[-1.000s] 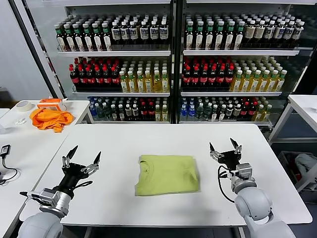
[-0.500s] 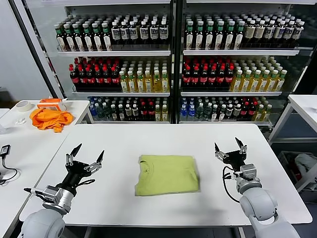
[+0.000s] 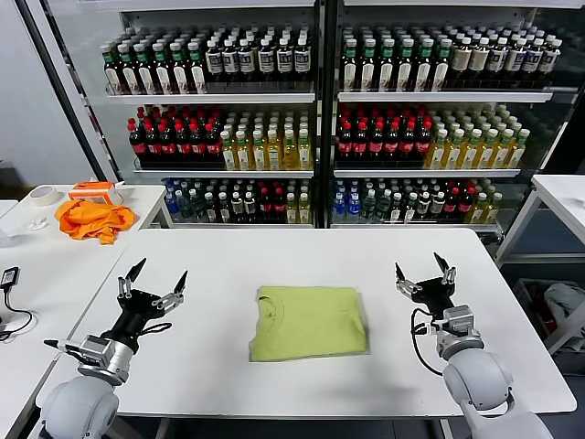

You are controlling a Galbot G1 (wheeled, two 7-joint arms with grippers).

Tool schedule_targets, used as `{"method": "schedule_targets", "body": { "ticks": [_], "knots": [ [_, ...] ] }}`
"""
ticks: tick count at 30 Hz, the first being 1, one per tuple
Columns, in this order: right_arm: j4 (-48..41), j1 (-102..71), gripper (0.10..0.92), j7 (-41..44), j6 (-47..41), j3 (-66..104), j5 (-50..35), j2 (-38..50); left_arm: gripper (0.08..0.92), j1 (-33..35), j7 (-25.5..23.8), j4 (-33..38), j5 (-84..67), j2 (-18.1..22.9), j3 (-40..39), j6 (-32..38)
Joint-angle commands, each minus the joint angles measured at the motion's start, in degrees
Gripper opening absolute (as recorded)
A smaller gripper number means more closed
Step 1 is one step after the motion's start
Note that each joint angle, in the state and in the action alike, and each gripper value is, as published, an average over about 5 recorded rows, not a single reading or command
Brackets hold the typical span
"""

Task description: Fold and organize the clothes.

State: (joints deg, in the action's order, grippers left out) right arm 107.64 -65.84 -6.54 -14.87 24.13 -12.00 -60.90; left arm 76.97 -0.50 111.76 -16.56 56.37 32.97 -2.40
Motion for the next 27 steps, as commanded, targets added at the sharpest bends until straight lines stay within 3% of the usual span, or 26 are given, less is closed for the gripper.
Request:
{"method": "schedule_targets", "body": {
  "ticks": [1,27],
  "knots": [
    [0.1,-0.9,0.823,0.0,1.0,-0.2,0.5,0.0,0.823,-1.5,1.0,-0.7,2.5,-0.1,-0.3,-2.7],
    [0.8,0.1,0.823,-1.1,3.5,-0.3,2.7,1.6,0.823,-1.1,0.7,-1.4,3.0,-0.2,1.3,1.4]
  ]
}}
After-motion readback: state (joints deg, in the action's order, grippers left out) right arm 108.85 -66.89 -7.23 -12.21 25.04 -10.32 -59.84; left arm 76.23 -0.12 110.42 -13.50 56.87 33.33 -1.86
